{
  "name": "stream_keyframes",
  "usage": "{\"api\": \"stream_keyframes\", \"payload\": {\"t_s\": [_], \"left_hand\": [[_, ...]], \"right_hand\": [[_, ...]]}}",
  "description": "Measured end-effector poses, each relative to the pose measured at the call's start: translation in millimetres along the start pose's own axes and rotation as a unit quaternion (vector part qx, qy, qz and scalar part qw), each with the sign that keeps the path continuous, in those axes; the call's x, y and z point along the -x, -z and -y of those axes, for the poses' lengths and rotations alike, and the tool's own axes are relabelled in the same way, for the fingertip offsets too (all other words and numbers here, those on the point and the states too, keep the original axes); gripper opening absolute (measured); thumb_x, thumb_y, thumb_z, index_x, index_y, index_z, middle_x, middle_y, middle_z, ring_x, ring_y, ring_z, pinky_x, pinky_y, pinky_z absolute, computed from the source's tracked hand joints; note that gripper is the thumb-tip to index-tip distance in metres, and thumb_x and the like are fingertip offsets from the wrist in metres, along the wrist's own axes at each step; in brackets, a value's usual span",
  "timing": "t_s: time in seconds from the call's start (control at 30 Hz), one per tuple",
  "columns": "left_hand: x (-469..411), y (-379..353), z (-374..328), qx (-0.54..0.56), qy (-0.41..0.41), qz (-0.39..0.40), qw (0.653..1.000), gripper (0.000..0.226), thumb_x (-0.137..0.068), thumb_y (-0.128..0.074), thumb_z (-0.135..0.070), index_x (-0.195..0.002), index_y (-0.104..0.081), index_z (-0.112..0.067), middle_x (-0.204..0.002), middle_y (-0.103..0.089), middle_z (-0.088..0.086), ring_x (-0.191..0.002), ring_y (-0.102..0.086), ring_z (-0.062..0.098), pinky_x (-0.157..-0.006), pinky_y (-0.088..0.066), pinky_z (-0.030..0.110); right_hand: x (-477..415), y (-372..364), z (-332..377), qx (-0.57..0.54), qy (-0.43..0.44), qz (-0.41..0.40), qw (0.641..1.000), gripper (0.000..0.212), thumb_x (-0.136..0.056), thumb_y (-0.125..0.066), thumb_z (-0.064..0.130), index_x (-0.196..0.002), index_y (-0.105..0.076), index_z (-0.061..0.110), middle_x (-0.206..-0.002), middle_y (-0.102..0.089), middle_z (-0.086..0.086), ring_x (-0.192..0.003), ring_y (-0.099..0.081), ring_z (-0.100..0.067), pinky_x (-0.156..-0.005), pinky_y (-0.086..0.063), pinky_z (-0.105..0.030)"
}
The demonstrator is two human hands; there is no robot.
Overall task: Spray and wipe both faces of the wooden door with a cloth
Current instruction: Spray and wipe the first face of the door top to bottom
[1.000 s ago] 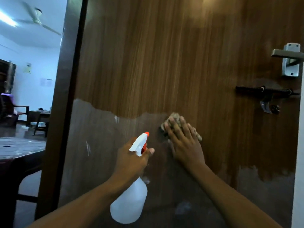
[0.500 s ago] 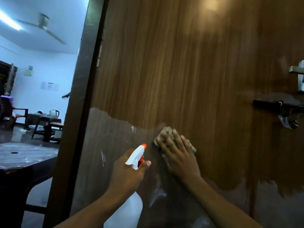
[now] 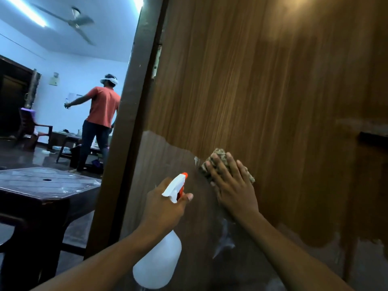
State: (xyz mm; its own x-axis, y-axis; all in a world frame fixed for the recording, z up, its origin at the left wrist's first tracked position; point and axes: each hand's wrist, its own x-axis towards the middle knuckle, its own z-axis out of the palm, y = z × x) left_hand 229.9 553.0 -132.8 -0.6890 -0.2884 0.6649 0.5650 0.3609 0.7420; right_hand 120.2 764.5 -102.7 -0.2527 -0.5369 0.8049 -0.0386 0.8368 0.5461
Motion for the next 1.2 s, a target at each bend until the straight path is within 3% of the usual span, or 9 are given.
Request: {"api": "stream_keyframes", "payload": {"t_s": [0.13, 0.37, 0.53, 0.63, 0.7, 0.87, 0.97, 1.1, 1.2], "left_hand": [[-3, 14, 3, 0.002, 0.01, -0.017, 1.0, 0.049, -0.078, -0.072, -0.027, -0.124, -0.055, -0.021, -0.117, -0.059, -0.01, -0.089, -0.048, 0.0, -0.058, -0.034, -0.005], [-1, 25, 23, 0.006, 0.024, -0.01, 1.0, 0.049, -0.08, -0.071, -0.025, -0.125, -0.053, -0.021, -0.124, -0.059, -0.006, -0.093, -0.048, 0.0, -0.066, -0.034, -0.001], [-6, 44, 25, -0.017, 0.0, 0.01, 1.0, 0.052, -0.081, -0.069, -0.027, -0.129, -0.051, -0.02, -0.109, -0.051, -0.016, -0.084, -0.047, -0.006, -0.054, -0.032, -0.008], [-11, 54, 34, -0.032, -0.024, 0.015, 0.999, 0.059, -0.079, -0.069, -0.026, -0.133, -0.048, -0.019, -0.125, -0.056, -0.006, -0.102, -0.046, 0.0, -0.073, -0.034, -0.003], [-9, 57, 38, -0.016, -0.012, 0.004, 1.0, 0.06, -0.078, -0.071, -0.023, -0.133, -0.049, -0.016, -0.131, -0.056, 0.003, -0.109, -0.05, 0.009, -0.086, -0.038, 0.016], [-16, 58, 44, -0.023, -0.002, -0.007, 1.0, 0.059, -0.079, -0.069, -0.026, -0.134, -0.047, -0.018, -0.134, -0.054, 0.005, -0.12, -0.052, 0.024, -0.096, -0.042, 0.033], [-25, 58, 51, -0.034, -0.009, -0.004, 0.999, 0.059, -0.081, -0.067, -0.03, -0.135, -0.046, -0.021, -0.134, -0.054, 0.003, -0.118, -0.052, 0.018, -0.094, -0.04, 0.027], [-32, 71, 61, -0.132, -0.044, 0.005, 0.99, 0.057, -0.082, -0.059, -0.043, -0.134, -0.045, -0.025, -0.129, -0.056, -0.003, -0.099, -0.041, -0.002, -0.073, -0.028, -0.004], [-30, 89, 67, -0.127, -0.038, -0.004, 0.991, 0.055, -0.082, -0.061, -0.04, -0.132, -0.047, -0.023, -0.113, -0.056, -0.01, -0.096, -0.043, 0.0, -0.053, -0.033, -0.007]], "right_hand": [[59, 3, -17, 0.029, 0.136, 0.008, 0.99, 0.059, -0.1, -0.04, 0.039, -0.158, -0.03, 0.028, -0.165, -0.025, -0.002, -0.152, -0.023, -0.032, -0.119, -0.023, -0.051], [-37, 21, 20, -0.055, -0.156, -0.021, 0.986, 0.058, -0.105, -0.031, 0.042, -0.16, -0.02, 0.028, -0.168, -0.013, -0.003, -0.155, -0.005, -0.031, -0.124, -0.014, -0.052], [-47, -9, 79, -0.043, 0.022, -0.018, 0.999, 0.059, -0.103, -0.042, 0.04, -0.159, -0.027, 0.028, -0.167, -0.019, -0.003, -0.154, -0.011, -0.033, -0.122, -0.02, -0.053], [-4, -13, 78, -0.038, 0.169, -0.009, 0.985, 0.06, -0.1, -0.047, 0.039, -0.157, -0.03, 0.031, -0.166, -0.024, 0.001, -0.153, -0.018, -0.031, -0.121, -0.026, -0.05], [14, -9, 54, -0.024, 0.223, 0.011, 0.975, 0.063, -0.098, -0.049, 0.041, -0.157, -0.029, 0.033, -0.166, -0.023, 0.002, -0.153, -0.019, -0.03, -0.12, -0.026, -0.05], [-46, 11, 46, -0.038, -0.034, -0.037, 0.998, 0.059, -0.102, -0.042, 0.041, -0.158, -0.029, 0.03, -0.166, -0.022, -0.002, -0.154, -0.015, -0.031, -0.122, -0.019, -0.053], [-105, 7, 101, -0.062, -0.045, -0.041, 0.996, 0.058, -0.105, -0.034, 0.041, -0.16, -0.022, 0.027, -0.168, -0.016, -0.003, -0.155, -0.007, -0.032, -0.122, -0.013, -0.052], [-92, -15, 142, -0.05, 0.106, -0.008, 0.993, 0.058, -0.105, -0.036, 0.038, -0.16, -0.022, 0.026, -0.168, -0.015, -0.004, -0.155, -0.007, -0.033, -0.122, -0.014, -0.051], [-52, -17, 120, -0.04, 0.196, -0.016, 0.98, 0.058, -0.102, -0.04, 0.038, -0.158, -0.03, 0.029, -0.166, -0.024, -0.001, -0.154, -0.017, -0.03, -0.122, -0.021, -0.049]]}}
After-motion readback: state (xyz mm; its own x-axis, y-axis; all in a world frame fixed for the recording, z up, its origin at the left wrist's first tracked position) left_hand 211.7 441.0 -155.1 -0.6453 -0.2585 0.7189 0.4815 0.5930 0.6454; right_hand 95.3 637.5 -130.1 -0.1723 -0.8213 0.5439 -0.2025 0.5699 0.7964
